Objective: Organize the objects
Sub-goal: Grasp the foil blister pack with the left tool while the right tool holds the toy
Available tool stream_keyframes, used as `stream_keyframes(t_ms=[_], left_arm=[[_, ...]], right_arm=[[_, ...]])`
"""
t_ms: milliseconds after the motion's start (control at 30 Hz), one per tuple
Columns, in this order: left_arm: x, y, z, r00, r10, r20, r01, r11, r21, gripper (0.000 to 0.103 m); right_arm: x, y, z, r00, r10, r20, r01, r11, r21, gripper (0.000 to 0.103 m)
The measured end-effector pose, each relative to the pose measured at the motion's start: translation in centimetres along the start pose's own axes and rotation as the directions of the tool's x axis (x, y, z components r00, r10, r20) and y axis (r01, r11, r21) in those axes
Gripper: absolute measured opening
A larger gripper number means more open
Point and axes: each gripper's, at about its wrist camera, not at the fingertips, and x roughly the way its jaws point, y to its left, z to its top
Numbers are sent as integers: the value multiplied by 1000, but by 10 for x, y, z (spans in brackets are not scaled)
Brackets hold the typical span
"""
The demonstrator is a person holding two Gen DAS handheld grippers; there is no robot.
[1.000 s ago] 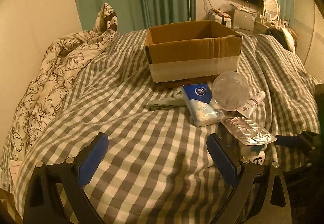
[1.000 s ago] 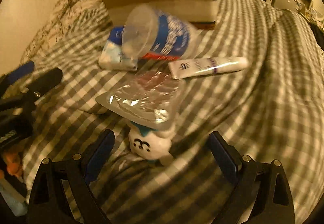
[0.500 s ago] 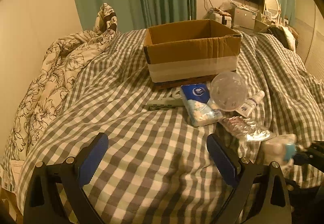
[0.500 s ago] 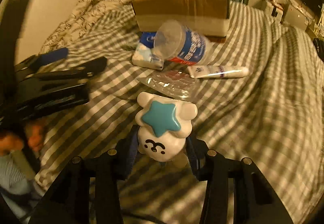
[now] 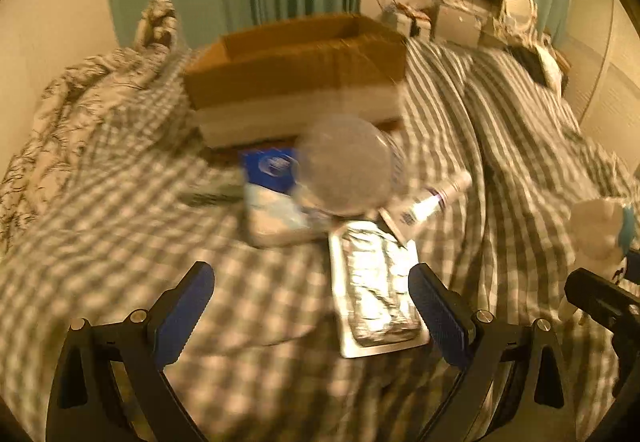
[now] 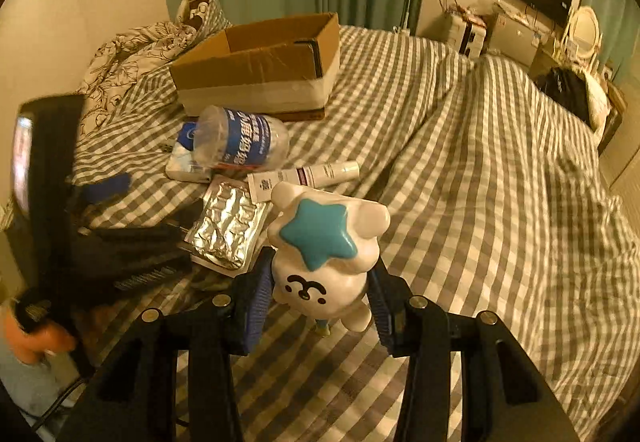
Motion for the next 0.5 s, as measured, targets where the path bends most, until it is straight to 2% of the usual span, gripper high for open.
stream_keyframes(t_ms=[167, 367, 400, 500], left_arm=[[26, -27, -6, 998, -17, -59, 20, 998, 64, 100], [48, -36, -14, 996, -10, -87, 19, 994, 108, 99], [48, -37, -14, 996, -8, -87, 18, 993, 116, 96], [46, -43, -17, 997, -9, -81, 22, 987, 158, 69]], right_arm=[[9, -11, -1, 1000, -3, -14, 3, 1000, 23, 44], [17, -13, -3, 1000, 6, -23, -5, 999, 33, 44], [18, -12, -4, 1000, 4, -25, -3, 1000, 31, 44], [17, -11, -5, 1000, -1, -25, 2, 1000, 30, 44]])
